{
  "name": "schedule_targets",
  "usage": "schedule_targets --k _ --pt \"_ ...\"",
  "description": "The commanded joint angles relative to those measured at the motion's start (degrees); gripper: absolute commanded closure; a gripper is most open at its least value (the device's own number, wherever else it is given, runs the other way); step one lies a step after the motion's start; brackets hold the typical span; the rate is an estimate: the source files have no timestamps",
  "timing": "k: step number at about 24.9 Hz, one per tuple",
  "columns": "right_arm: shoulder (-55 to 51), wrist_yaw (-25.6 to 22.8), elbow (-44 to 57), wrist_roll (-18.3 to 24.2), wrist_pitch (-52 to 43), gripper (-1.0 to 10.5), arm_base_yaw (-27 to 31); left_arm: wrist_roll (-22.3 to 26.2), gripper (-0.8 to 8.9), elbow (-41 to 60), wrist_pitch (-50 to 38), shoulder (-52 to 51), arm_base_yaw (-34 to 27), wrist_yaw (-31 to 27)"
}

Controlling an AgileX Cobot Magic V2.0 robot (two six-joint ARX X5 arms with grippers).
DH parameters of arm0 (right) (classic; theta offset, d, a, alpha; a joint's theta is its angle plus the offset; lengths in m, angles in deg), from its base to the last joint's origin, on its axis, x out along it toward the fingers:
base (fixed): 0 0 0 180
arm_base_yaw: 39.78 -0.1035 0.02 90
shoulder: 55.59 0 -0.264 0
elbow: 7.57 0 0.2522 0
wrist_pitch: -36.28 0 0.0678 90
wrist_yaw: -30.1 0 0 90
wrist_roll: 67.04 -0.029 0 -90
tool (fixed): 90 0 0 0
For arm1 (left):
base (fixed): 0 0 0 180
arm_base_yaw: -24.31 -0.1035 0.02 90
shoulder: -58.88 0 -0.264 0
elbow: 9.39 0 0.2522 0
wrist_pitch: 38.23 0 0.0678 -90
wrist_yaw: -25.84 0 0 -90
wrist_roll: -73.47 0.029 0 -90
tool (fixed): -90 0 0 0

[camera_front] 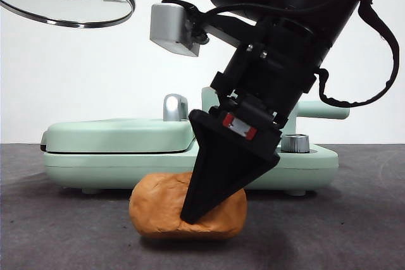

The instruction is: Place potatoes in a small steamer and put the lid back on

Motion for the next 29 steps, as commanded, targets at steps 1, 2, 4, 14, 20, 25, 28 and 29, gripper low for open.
schedule_targets --k 1,2,4,14,20,25,28,29 --pt "-0.4 0.5 -0.5 -2.7 1.1 7.3 -1.0 -0.2 8.05 -1.1 -1.6 -0.2 0.2 -0.1" --pt "-1.1 0.5 -0.6 -3.2 1.1 7.3 -1.0 -0.2 8.05 -1.1 -1.6 -0.2 0.2 -0.1" --pt "-3.2 0.4 -0.7 -4.3 1.1 7.5 -0.9 -0.2 8.05 -1.1 -1.6 -0.2 0.2 -0.1" --pt "-13.4 -7.8 -10.3 -15.9 12.7 7.5 4.7 -0.2 8.05 -1.1 -1.6 -0.2 0.2 -0.1" --pt "-12.1 -8.8 -23.4 -17.2 19.1 7.5 9.7 0.2 8.05 -1.1 -1.6 -0.2 0.2 -0.1" --pt "-8.9 -9.0 -30.9 -17.9 17.4 7.5 13.6 0.2 8.05 -1.1 -1.8 -0.2 0.2 -0.1" --pt "-5.6 -8.9 -34.7 -18.5 17.3 7.5 15.7 0.3 8.05 -1.1 -2.1 -0.2 0.2 -0.1" --pt "-4.2 -8.9 -36.0 -18.5 17.4 7.5 16.4 0.3 8.05 -1.1 -2.1 -0.2 0.2 -0.1"
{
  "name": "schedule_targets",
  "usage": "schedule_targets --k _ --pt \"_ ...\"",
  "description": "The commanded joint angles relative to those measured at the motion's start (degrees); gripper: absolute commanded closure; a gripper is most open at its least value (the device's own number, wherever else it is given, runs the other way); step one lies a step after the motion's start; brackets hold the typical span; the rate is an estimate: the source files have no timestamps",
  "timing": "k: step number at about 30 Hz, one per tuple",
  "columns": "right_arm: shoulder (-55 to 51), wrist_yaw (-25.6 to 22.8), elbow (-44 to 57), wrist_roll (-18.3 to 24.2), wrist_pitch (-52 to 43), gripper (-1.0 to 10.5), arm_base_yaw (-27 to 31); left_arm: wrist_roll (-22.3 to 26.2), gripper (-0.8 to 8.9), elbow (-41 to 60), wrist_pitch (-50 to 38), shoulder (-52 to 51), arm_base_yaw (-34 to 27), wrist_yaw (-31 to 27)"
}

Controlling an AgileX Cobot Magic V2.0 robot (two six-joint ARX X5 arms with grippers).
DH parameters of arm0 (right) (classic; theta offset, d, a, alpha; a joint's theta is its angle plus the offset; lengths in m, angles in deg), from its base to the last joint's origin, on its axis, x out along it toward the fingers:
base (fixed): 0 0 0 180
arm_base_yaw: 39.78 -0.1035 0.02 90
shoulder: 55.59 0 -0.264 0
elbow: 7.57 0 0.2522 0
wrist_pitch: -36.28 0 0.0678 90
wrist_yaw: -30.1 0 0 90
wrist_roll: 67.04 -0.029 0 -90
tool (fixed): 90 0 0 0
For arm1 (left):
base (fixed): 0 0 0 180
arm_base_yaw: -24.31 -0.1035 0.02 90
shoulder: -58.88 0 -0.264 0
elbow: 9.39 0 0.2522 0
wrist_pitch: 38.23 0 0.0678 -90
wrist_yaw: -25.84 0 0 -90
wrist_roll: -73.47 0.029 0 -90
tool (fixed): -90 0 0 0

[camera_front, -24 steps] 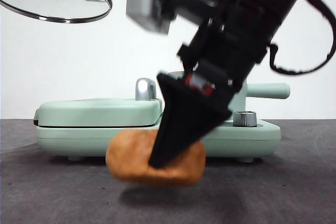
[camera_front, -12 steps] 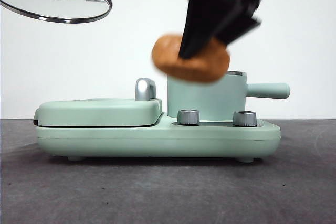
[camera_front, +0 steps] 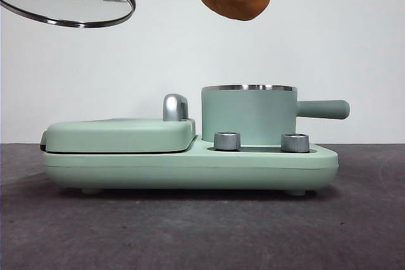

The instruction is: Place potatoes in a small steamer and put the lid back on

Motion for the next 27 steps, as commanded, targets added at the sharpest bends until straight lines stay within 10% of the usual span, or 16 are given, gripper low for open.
schedule_targets --k 1,27 --pt "4.6 -0.3 -3.8 -1.2 -0.2 7.5 1.3 0.2 8.05 -1.1 -1.9 -0.2 0.2 -0.1" --pt "26.2 -1.6 -10.1 0.5 -1.1 7.5 10.0 1.9 8.05 -1.1 -1.8 -0.1 -0.2 -0.1"
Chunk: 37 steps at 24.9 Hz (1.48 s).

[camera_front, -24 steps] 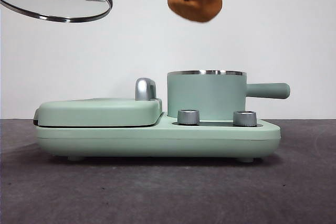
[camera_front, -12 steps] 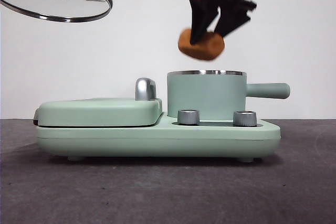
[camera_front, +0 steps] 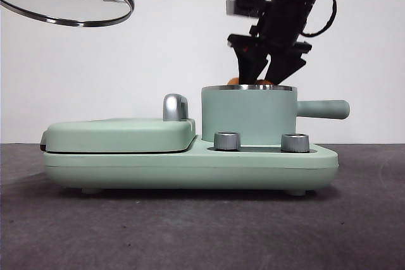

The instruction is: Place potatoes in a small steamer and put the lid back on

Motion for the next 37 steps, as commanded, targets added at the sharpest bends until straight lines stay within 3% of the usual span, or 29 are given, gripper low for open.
schedule_targets --k 1,5,8,14,22,25,31,37 --pt "2.3 -0.5 -1.4 0.7 -0.7 7.5 -0.2 0.6 8.05 -1.1 -1.6 -0.1 0.1 -0.1" --pt "2.5 -0.4 -1.4 0.7 -0.9 7.4 -0.3 0.6 8.05 -1.1 -1.6 -0.1 0.1 -0.1" --pt "2.5 -0.3 -1.4 0.7 -0.9 6.5 -0.3 0.6 8.05 -1.1 -1.5 -0.1 0.1 -0.1" --pt "1.5 0.2 -1.4 0.2 -1.4 6.1 -0.3 0.6 8.05 -1.1 -1.1 -0.1 0.1 -0.1" --pt "-8.5 3.0 -0.5 -3.3 2.8 6.1 -0.4 0.3 8.06 -1.1 0.7 0.0 0.1 0.0" --pt "-14.2 2.8 5.9 -3.3 0.7 6.1 -0.7 0.3 8.06 -1.1 1.6 0.0 0.1 0.0" --pt "-34.1 2.6 30.7 -7.4 -11.4 6.1 -0.7 -0.1 8.06 -1.1 1.4 0.0 0.2 0.9" --pt "-49.1 2.6 45.0 -8.6 -16.1 6.2 -0.8 0.0 8.07 -1.1 1.4 0.6 0.3 3.7"
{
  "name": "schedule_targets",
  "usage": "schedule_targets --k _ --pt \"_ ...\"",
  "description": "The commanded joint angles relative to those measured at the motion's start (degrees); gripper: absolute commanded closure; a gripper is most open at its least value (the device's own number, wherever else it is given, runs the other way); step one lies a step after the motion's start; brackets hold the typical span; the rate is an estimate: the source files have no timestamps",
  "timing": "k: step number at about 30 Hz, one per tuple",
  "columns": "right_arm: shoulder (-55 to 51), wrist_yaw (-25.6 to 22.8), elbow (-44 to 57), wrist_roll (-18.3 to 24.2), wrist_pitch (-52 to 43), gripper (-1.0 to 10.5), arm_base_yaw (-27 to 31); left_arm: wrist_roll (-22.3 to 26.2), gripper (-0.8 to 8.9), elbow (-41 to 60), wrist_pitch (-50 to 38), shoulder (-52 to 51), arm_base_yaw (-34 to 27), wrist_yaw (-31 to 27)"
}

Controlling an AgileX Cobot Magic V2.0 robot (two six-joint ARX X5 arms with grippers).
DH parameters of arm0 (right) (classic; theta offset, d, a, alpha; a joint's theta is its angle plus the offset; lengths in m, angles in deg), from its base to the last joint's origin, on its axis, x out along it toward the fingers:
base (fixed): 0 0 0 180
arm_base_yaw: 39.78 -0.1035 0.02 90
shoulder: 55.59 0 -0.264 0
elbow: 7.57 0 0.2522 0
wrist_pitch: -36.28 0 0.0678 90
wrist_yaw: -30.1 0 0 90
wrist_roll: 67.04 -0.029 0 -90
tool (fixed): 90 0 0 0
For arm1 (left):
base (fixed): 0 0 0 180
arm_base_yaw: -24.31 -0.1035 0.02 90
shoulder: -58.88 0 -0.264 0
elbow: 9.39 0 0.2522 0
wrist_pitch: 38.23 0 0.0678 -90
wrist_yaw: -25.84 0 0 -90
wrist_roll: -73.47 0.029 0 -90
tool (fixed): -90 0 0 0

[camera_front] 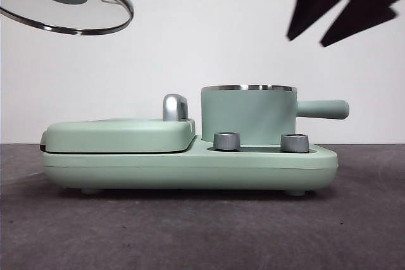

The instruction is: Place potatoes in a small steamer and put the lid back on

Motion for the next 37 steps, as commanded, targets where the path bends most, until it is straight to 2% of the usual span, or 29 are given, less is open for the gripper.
schedule_targets --k 1,8,15,21,28,37 --pt "-6.0 -0.2 5.2 -1.5 -1.5 6.2 -0.3 0.0 8.07 -1.1 -1.8 0.9 0.4 0.9" --pt "-21.7 -4.3 15.2 -3.2 -0.9 6.2 -0.4 0.0 8.07 -1.1 -5.4 4.9 2.5 2.4" --pt "-29.9 -5.2 16.0 -3.5 3.9 6.2 -0.4 0.0 8.07 -1.2 -16.0 11.8 6.6 4.0" --pt "-31.8 -5.2 16.0 -5.0 6.2 6.2 -0.4 0.9 8.07 -2.8 -24.0 18.9 10.6 3.8" --pt "-31.7 -5.2 16.0 -5.0 7.0 6.2 -0.4 3.7 8.07 -11.6 -24.4 29.3 13.4 3.0" --pt "-31.7 -5.2 16.0 -5.0 7.0 6.2 -0.4 3.9 8.07 -24.0 -27.7 41.6 13.9 3.0"
